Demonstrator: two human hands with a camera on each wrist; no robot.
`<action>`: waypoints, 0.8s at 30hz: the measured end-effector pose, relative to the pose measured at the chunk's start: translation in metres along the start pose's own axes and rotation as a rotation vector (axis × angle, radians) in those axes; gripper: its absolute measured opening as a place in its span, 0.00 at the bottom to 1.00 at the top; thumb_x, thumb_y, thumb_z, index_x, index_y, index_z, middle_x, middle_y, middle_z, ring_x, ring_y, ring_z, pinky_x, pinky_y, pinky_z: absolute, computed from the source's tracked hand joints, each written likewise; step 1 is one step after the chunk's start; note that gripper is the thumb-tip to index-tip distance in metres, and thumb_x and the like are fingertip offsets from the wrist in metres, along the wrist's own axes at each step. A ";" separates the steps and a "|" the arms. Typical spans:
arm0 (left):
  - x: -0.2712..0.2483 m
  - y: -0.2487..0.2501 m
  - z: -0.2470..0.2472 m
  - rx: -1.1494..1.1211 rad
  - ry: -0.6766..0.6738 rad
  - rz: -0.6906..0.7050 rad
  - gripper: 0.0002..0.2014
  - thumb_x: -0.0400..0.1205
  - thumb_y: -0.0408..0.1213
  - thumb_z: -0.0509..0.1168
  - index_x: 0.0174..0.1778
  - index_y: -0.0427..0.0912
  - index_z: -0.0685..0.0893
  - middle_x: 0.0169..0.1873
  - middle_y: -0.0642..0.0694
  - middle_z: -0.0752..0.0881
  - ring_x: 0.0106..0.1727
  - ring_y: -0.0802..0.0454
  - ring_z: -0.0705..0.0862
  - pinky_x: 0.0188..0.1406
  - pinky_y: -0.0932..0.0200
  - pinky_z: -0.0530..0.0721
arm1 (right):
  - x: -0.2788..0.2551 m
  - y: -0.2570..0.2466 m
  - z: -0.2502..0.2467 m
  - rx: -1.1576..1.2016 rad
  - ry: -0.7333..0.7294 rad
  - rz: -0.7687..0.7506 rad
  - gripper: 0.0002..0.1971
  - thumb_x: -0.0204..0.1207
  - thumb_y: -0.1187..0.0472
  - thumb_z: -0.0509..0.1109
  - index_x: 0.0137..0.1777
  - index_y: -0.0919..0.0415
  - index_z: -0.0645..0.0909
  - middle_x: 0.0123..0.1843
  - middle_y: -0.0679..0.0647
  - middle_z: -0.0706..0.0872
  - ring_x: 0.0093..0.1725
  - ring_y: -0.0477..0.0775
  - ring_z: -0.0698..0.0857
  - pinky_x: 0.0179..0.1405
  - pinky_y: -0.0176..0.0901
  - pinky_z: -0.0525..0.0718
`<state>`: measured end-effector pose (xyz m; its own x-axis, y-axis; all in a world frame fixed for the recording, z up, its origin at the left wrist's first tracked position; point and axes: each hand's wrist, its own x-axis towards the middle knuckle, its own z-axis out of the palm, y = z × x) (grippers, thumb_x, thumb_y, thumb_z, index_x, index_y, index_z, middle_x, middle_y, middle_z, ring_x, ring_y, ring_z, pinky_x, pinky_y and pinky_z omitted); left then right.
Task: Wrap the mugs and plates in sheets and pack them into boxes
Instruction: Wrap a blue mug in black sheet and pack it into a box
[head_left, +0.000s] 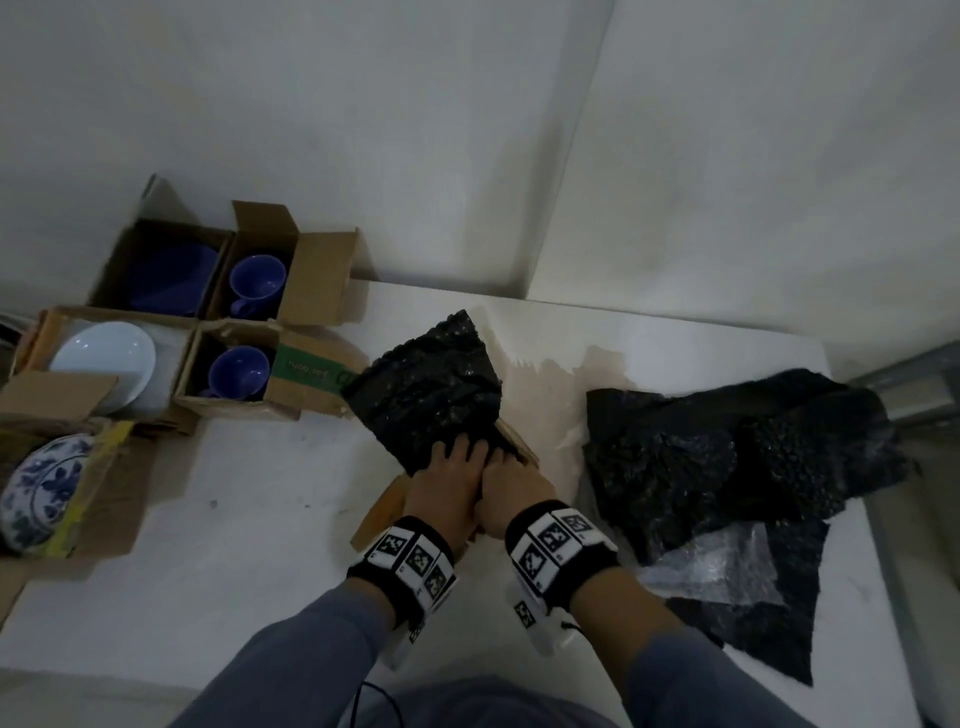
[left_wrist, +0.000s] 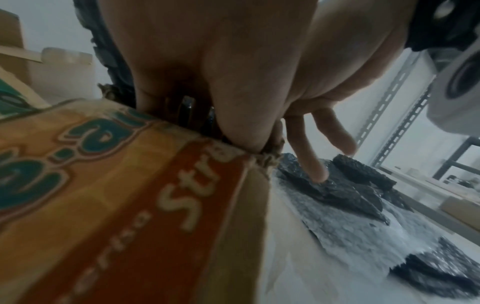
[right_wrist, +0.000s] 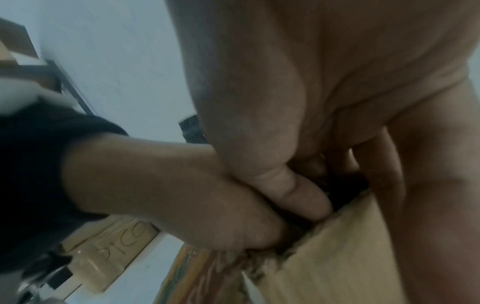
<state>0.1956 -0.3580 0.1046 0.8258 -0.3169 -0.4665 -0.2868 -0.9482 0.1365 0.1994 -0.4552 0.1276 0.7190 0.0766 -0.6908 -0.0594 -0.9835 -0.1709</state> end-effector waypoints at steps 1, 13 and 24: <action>0.001 -0.001 0.002 0.000 0.004 0.004 0.33 0.85 0.46 0.59 0.84 0.49 0.51 0.81 0.43 0.59 0.78 0.36 0.63 0.55 0.45 0.86 | 0.002 0.000 0.001 0.025 -0.006 0.023 0.32 0.81 0.59 0.60 0.82 0.67 0.55 0.78 0.63 0.65 0.74 0.63 0.70 0.72 0.52 0.74; 0.000 -0.006 0.007 -0.037 -0.002 -0.011 0.32 0.82 0.44 0.65 0.79 0.47 0.58 0.79 0.43 0.60 0.78 0.40 0.65 0.55 0.47 0.84 | -0.002 -0.006 -0.006 -0.082 0.095 0.043 0.19 0.79 0.59 0.65 0.69 0.62 0.74 0.66 0.59 0.79 0.63 0.60 0.82 0.55 0.49 0.82; 0.007 -0.025 0.006 -0.070 0.024 0.172 0.20 0.81 0.36 0.63 0.71 0.45 0.77 0.73 0.42 0.71 0.66 0.42 0.79 0.58 0.48 0.85 | -0.016 -0.018 -0.014 -0.074 -0.010 0.008 0.12 0.78 0.54 0.66 0.55 0.60 0.83 0.52 0.58 0.87 0.49 0.59 0.86 0.42 0.47 0.82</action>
<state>0.2059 -0.3362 0.0921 0.7791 -0.4741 -0.4103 -0.3911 -0.8789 0.2729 0.1983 -0.4411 0.1513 0.7119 0.0701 -0.6987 -0.0136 -0.9934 -0.1135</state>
